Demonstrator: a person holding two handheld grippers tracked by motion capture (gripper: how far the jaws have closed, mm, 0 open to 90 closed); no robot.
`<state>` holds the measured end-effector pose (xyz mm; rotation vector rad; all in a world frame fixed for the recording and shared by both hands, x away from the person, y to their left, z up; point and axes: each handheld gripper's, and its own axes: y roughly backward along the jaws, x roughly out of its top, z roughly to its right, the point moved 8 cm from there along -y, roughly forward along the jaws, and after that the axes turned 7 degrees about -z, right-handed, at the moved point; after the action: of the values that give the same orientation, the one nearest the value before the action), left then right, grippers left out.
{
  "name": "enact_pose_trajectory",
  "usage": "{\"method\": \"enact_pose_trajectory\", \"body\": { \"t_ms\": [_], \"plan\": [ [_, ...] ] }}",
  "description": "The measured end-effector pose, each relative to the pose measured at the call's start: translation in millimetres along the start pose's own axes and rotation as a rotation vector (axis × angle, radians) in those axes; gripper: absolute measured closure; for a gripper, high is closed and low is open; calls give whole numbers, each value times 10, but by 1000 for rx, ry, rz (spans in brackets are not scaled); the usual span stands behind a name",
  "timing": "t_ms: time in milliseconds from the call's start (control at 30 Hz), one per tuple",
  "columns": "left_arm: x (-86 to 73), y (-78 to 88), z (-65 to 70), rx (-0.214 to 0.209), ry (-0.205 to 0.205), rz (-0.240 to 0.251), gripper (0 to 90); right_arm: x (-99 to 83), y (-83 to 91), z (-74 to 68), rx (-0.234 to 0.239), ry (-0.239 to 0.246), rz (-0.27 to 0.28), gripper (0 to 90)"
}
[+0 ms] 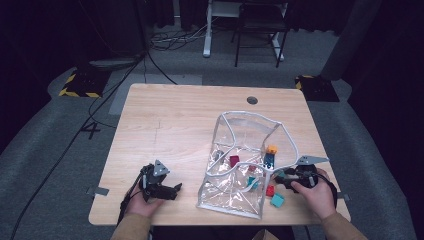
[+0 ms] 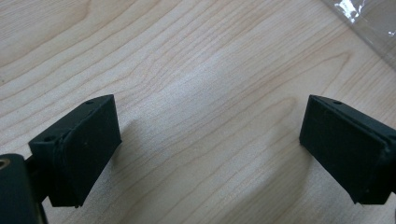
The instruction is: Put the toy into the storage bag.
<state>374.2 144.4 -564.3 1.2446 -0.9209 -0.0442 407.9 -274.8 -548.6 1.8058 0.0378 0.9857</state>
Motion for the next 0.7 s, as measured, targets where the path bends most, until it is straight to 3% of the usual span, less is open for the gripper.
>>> {"method": "enact_pose_trajectory", "body": {
  "t_ms": [100,467,700],
  "plan": [
    [0,0,0,0,0,0,53,-11,7,4,-15,23,-6,571],
    [0,0,0,0,0,0,53,-27,41,16,-7,19,6,588],
    [0,0,0,0,0,0,53,-30,167,51,10,5,11,590]
  ]
}}
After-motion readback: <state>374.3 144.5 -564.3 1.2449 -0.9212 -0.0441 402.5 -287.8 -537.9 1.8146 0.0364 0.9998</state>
